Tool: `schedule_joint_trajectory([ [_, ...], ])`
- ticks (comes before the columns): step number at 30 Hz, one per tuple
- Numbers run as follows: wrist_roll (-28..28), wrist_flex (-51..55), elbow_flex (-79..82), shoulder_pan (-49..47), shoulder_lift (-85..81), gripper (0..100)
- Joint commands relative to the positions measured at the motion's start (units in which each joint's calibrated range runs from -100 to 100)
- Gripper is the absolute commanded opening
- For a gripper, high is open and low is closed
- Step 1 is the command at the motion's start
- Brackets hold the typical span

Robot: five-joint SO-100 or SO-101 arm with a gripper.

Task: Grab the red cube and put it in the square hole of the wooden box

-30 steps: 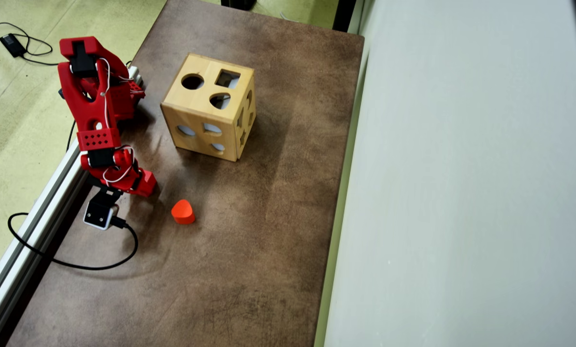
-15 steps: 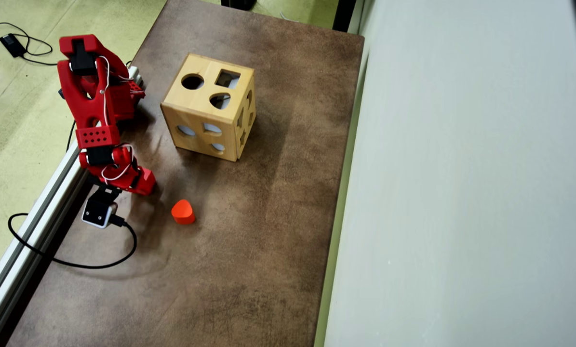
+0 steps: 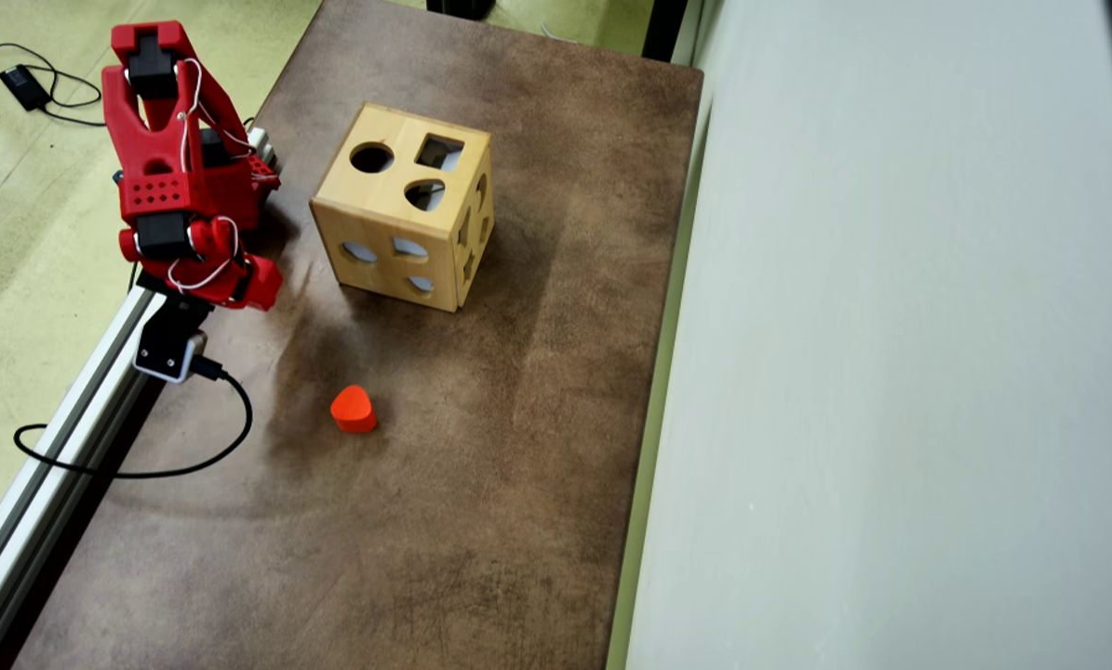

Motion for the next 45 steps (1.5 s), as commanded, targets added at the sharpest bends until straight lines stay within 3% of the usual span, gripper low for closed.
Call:
schedule_joint_trajectory([
  [1,0.2,1.5,-2.0,-0.3,-10.5,2],
  [14,-0.6,1.6,-1.9,-3.7,-24.3,2],
  [21,-7.4,1.6,-2.0,-12.1,-24.4,2],
  [33,-12.4,1.5,-2.1,-23.3,-24.4,2],
  [45,-12.5,1.5,-2.1,-24.2,-34.0,2],
])
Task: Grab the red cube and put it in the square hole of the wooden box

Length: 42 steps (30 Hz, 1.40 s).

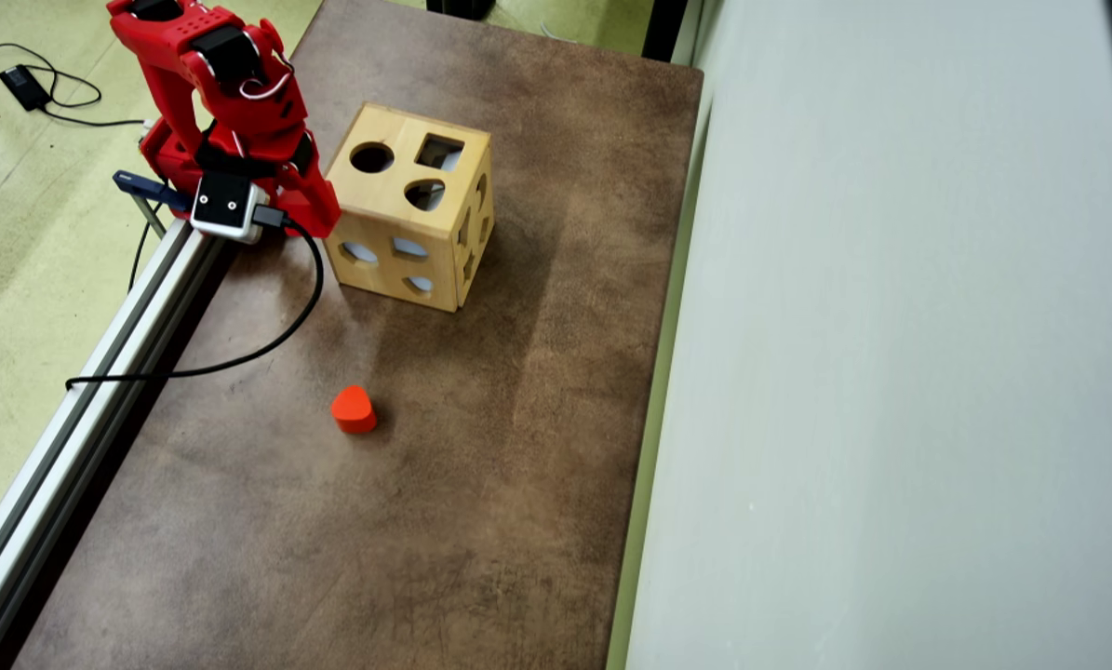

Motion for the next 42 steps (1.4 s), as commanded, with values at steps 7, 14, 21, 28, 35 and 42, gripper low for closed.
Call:
schedule_joint_trajectory([
  [7,-0.2,-0.2,-2.1,-0.8,-10.0,2],
  [14,-4.9,-1.0,-2.1,-5.7,-9.4,2],
  [21,-11.4,-1.7,-2.1,-10.3,-0.4,2],
  [28,-14.3,-1.8,-2.2,-10.4,3.1,2],
  [35,-16.8,-3.5,-4.1,-11.8,3.1,2],
  [42,-21.5,-5.6,-8.6,-17.8,5.9,2],
])
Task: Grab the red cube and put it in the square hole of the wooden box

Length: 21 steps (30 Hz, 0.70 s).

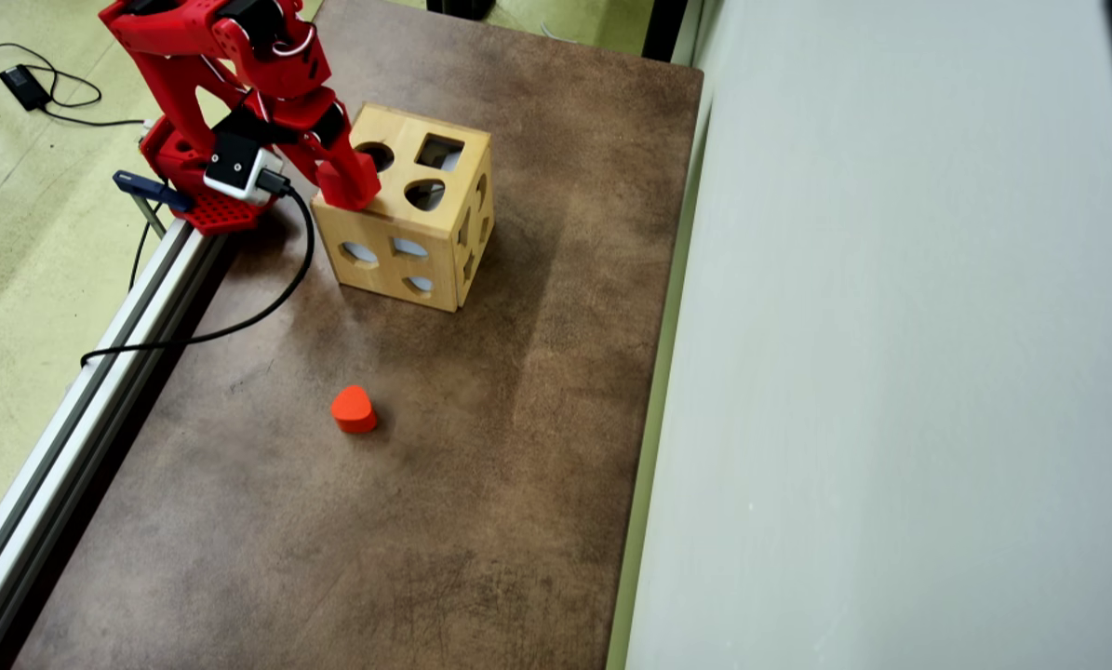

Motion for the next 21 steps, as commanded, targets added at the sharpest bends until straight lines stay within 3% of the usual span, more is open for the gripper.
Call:
schedule_joint_trajectory([
  [1,-2.1,-1.4,-4.4,-3.4,2.9,2],
  [21,-7.4,-3.8,-15.6,-15.0,18.4,2],
])
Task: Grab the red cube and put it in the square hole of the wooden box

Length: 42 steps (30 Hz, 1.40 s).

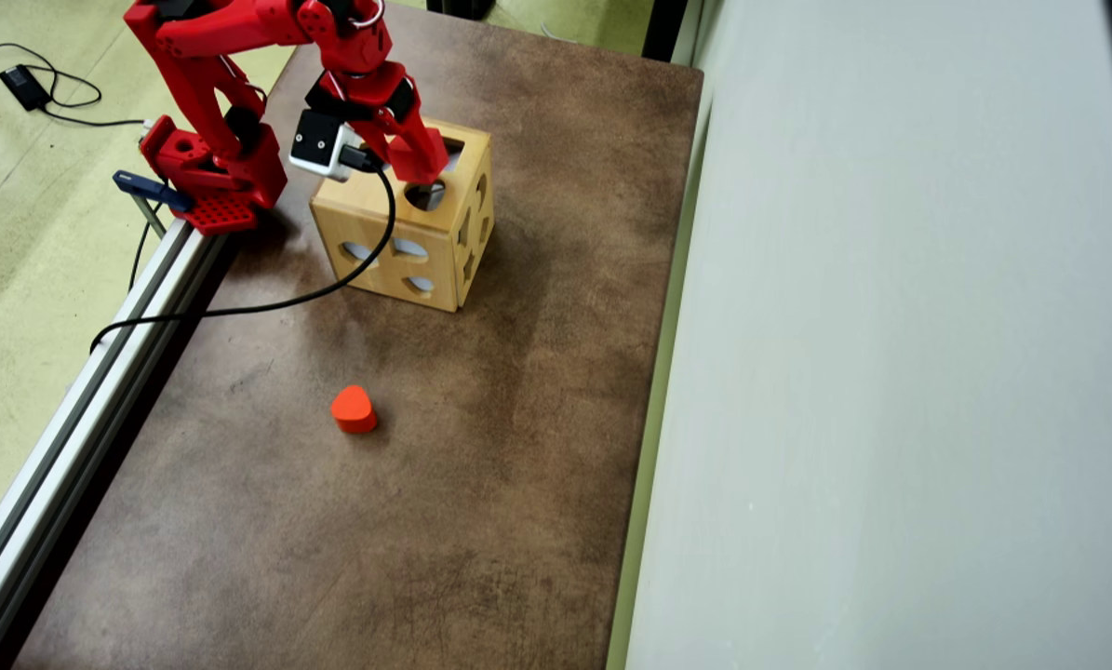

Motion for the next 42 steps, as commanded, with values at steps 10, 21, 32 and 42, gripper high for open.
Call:
schedule_joint_trajectory([
  [10,-0.6,-0.8,-3.1,-3.1,2.3,2],
  [21,-1.1,-0.8,-4.0,-4.9,3.5,2],
  [32,-1.0,0.3,-3.1,-4.6,3.4,12],
  [42,-0.6,2.3,-3.0,-4.9,3.4,36],
])
